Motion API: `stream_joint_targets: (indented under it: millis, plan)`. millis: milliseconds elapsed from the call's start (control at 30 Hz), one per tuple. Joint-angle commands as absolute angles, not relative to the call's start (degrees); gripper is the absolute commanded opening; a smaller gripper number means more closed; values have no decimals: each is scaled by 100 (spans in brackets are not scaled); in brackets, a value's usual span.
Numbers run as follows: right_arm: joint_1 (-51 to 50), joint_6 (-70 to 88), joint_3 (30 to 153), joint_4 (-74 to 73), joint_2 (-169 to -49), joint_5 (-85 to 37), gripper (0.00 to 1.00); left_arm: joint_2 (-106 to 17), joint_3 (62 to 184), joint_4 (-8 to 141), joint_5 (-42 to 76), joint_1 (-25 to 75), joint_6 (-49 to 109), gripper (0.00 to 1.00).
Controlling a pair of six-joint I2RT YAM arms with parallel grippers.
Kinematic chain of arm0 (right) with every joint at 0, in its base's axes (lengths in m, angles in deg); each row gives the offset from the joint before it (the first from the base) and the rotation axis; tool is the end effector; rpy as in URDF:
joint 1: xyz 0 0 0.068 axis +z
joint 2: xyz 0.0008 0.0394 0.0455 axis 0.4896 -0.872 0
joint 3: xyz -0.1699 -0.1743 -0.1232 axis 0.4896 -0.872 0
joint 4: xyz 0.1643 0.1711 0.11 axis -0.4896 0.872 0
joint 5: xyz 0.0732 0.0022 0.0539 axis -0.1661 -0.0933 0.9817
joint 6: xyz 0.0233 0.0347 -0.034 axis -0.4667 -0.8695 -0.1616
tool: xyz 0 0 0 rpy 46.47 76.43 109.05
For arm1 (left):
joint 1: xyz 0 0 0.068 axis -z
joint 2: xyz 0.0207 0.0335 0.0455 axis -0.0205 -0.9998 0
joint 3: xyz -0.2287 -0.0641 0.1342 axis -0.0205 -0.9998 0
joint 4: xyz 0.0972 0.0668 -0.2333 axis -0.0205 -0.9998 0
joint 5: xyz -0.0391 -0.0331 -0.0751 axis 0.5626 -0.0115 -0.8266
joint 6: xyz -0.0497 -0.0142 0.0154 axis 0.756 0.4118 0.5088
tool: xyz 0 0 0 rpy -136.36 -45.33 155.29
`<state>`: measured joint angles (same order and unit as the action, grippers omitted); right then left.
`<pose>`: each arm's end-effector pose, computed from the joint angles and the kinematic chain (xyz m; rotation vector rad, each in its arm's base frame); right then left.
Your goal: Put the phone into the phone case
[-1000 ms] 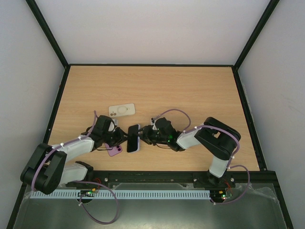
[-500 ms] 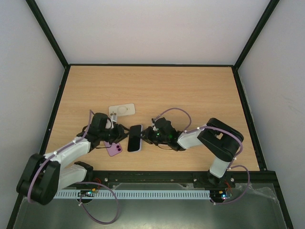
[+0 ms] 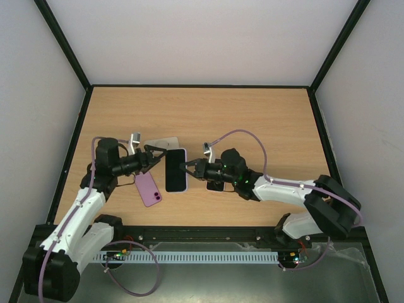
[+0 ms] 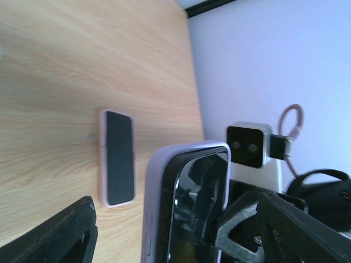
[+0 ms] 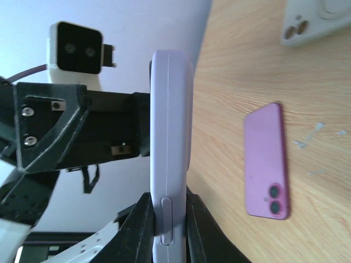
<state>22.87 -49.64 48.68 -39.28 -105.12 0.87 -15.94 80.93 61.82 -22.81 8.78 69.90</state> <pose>0.1579 0.2349 0.2315 -0.3021 2.0976 1.8858 0.1753 -0.0576 0.2614 -0.1184 2.0826 -1.4897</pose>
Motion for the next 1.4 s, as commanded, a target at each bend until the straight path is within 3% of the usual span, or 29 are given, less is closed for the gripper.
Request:
stream_joint_targets:
  millis: [0, 233, 533, 733, 900, 1100, 1233, 1367]
  plan:
    - [2264, -4985, 4859, -4770, -10074, 481, 11, -1196, 8110, 7059, -2988, 849, 7635, 79]
    - [2271, -5917, 4716, -6207, -9988, 994, 11, -847, 7605, 9029, -3300, 858, 9005, 77]
    - [2265, -6778, 4580, -7872, -10325, 1381, 11, -750, 7258, 10788, -3234, 929, 10214, 58]
    - [2274, -6883, 4573, -7960, -10458, 1462, 11, -824, 7248, 11120, -3087, 1121, 10421, 42]
    - [2274, -6927, 4574, -7929, -10506, 1461, 12, -871, 7249, 11087, -3022, 1199, 10404, 20]
    - [2274, -6872, 4515, -7701, -10550, 1339, 17, -902, 7478, 9733, -2934, 1201, 9624, 3]
    - [2273, -6863, 4464, -7560, -10598, 1189, 20, -959, 7798, 8575, -2820, 1200, 8839, 2]
    - [2271, -6898, 4438, -7518, -10676, 1041, 16, -1020, 7925, 8207, -2785, 1195, 8667, 2]
